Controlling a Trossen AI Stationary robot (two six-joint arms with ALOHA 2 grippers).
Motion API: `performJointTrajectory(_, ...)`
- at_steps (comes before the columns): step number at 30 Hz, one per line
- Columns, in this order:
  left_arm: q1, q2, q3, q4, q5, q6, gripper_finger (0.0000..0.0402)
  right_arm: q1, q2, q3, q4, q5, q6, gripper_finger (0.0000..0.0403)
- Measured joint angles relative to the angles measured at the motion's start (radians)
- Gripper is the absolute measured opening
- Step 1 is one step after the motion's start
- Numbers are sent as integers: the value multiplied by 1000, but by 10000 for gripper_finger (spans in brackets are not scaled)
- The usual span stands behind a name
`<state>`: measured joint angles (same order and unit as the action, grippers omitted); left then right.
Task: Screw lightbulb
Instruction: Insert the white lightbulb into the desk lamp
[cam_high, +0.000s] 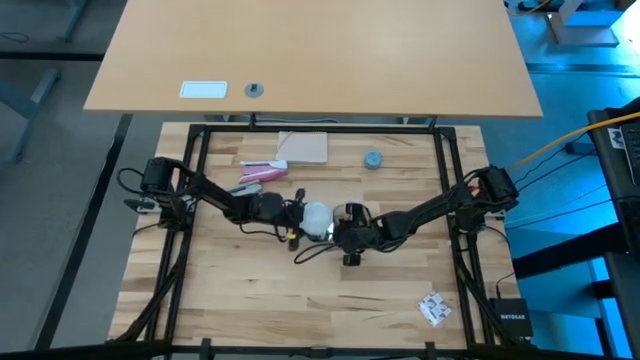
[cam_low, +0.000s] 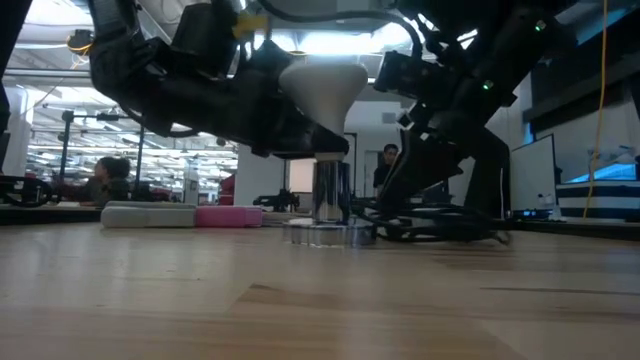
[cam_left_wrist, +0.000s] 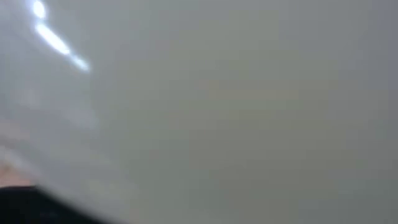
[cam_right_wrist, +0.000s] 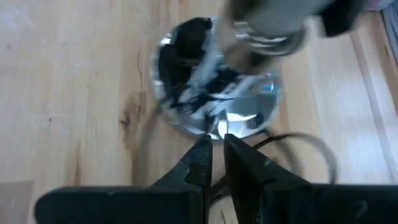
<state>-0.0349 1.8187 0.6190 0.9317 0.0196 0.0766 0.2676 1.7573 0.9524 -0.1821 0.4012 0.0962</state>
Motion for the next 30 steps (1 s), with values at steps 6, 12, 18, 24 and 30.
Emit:
performJointTrajectory(6, 2, 0, 0, 0, 123, 13, 153, 0, 0, 0, -1, 3, -27, 47)
performJointTrajectory(12, 4, 1, -2, 12, 154, -16, 153, 0, 0, 0, -1, 0, -27, 47)
performJointTrajectory(18, 16, 6, -5, 89, 132, -97, 153, 0, 0, 0, 0, 17, -28, 47)
performJointTrajectory(24, 32, 5, -4, 83, 126, -118, 153, 0, 0, 0, 0, 14, -42, 73)
performJointTrajectory(30, 37, 5, -4, 88, 126, -115, 153, 0, 0, 0, 14, 204, 53, 131)
